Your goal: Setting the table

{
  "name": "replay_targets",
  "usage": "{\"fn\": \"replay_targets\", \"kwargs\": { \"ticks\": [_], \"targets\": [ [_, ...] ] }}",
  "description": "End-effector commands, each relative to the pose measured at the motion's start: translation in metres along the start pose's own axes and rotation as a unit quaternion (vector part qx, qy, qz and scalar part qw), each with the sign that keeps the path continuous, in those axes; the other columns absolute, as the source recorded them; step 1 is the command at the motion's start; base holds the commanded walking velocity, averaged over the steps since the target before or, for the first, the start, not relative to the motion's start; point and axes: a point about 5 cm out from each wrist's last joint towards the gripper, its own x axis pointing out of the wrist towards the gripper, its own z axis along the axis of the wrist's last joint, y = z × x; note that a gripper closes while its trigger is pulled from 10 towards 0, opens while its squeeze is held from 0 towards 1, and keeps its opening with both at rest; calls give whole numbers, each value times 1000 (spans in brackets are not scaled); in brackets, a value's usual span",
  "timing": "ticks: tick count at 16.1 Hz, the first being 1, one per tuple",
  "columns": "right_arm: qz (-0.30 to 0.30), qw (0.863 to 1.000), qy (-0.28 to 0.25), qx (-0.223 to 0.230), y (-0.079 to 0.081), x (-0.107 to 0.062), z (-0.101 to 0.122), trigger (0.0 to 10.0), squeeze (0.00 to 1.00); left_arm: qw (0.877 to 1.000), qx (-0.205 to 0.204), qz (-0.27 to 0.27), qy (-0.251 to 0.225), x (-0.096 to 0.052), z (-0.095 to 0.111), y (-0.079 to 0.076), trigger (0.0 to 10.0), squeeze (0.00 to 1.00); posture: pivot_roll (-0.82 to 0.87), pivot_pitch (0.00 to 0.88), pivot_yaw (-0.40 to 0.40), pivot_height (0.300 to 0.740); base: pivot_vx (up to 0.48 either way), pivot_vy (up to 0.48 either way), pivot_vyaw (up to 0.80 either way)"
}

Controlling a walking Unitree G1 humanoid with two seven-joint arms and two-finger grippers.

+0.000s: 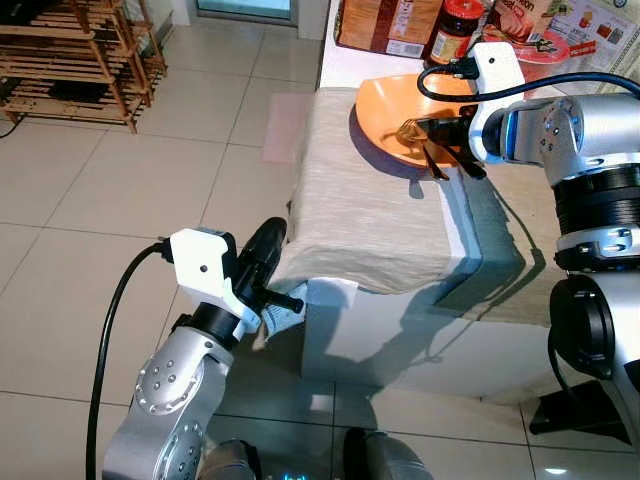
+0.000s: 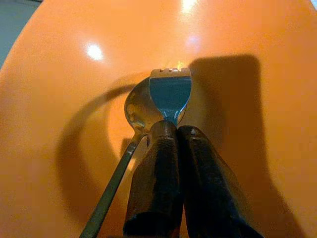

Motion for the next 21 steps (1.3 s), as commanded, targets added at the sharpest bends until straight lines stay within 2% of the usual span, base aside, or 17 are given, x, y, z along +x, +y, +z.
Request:
{"fn": "replay_targets", "kwargs": {
  "ticks": [1,3,7,8,9,10,11,12,17,21],
  "targets": [
    [-9,999,2,36,-7,1,-5,0,0,1000,0,-5,-1,1,0,-2,10000,0,-68,159,-69,740,0,0,0],
    [-9,998,-24,61,-9,0,0,0,0,1000,1,-6,-2,1,1,-2,10000,0,-69,156,-67,740,0,0,0],
    [8,987,-109,114,-11,-10,21,0,0,1000,2,-7,-4,2,2,-1,10000,0,-69,159,-63,740,0,0,0],
    [5,988,-106,108,-11,-11,21,0,0,1000,2,-7,-4,2,2,-1,10000,0,-71,158,-63,740,0,0,0],
    [-2,993,-91,79,-11,-9,17,3882,0,1000,2,-7,-3,2,2,-1,10000,0,-71,159,-64,740,0,0,0],
    [-6,997,-76,25,-8,-8,13,10000,0,1000,2,-7,-3,2,1,-1,10000,0,-74,157,-66,740,0,0,0],
    [0,998,-63,-2,-5,-6,10,10000,0,1000,1,-7,-3,2,1,-1,10000,0,-75,158,-65,740,0,0,0],
    [-13,998,-57,-11,-6,-7,11,10000,1000,1000,0,-7,-2,3,1,-2,10000,0,-76,157,-67,740,0,0,0],
    [-13,999,-38,-30,-3,-9,16,10000,1000,1000,-1,-7,-3,2,0,-2,10000,0,-77,159,-70,740,0,0,0],
    [-13,1000,-10,-22,-4,-5,7,10000,1000,1000,-2,-7,0,1,0,-3,10000,0,-76,168,-70,740,0,0,0]
  ]
}}
